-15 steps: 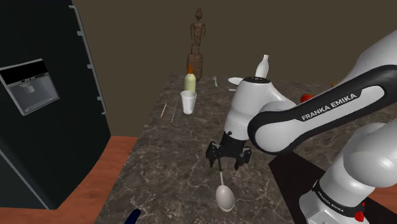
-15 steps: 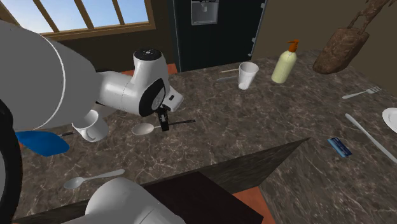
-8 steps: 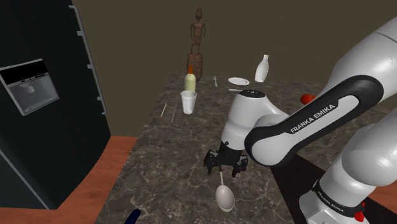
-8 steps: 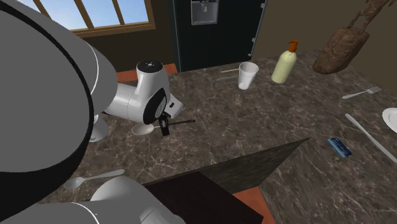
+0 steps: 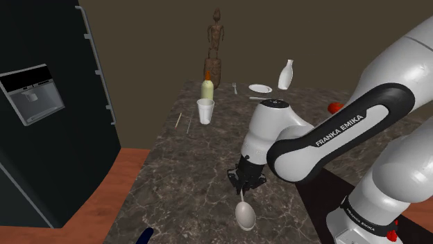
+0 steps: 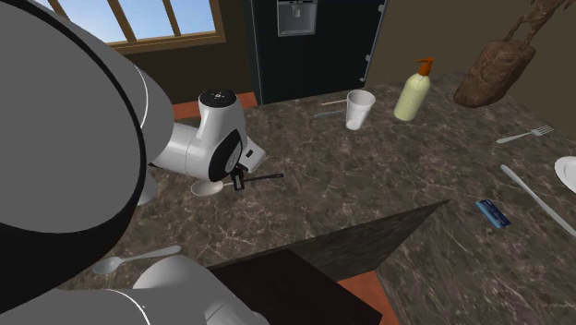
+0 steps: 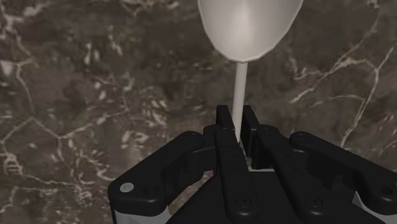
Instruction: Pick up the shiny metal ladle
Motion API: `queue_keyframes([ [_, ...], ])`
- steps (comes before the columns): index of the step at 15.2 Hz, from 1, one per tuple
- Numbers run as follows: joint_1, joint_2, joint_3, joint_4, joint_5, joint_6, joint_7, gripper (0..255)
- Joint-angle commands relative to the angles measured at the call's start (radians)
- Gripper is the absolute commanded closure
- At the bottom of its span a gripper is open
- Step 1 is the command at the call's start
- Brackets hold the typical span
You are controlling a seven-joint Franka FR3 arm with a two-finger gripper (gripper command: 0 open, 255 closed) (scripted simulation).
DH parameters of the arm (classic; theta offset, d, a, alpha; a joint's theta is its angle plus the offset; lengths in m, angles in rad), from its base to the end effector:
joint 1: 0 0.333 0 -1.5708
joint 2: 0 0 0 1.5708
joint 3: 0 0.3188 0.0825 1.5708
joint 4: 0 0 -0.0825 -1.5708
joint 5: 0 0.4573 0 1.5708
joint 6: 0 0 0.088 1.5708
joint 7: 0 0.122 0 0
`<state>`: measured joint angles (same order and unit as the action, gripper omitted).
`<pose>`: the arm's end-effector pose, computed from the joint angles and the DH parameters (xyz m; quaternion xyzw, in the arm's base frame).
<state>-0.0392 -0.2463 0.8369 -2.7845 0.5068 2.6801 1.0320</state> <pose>0.3255 0.2703 0.1931 -0.9398 0.3368 -0.0072 0.0581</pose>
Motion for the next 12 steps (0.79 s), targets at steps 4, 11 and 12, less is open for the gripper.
queue_keyframes([
  [4, 0.008, -0.018, -0.007, 0.002, 0.009, -0.019, -0.003, 255],
  [11, 0.049, -0.149, -0.066, 0.026, 0.038, -0.17, -0.024, 255],
  [12, 0.053, -0.165, -0.074, 0.031, 0.039, -0.191, -0.025, 255],
])
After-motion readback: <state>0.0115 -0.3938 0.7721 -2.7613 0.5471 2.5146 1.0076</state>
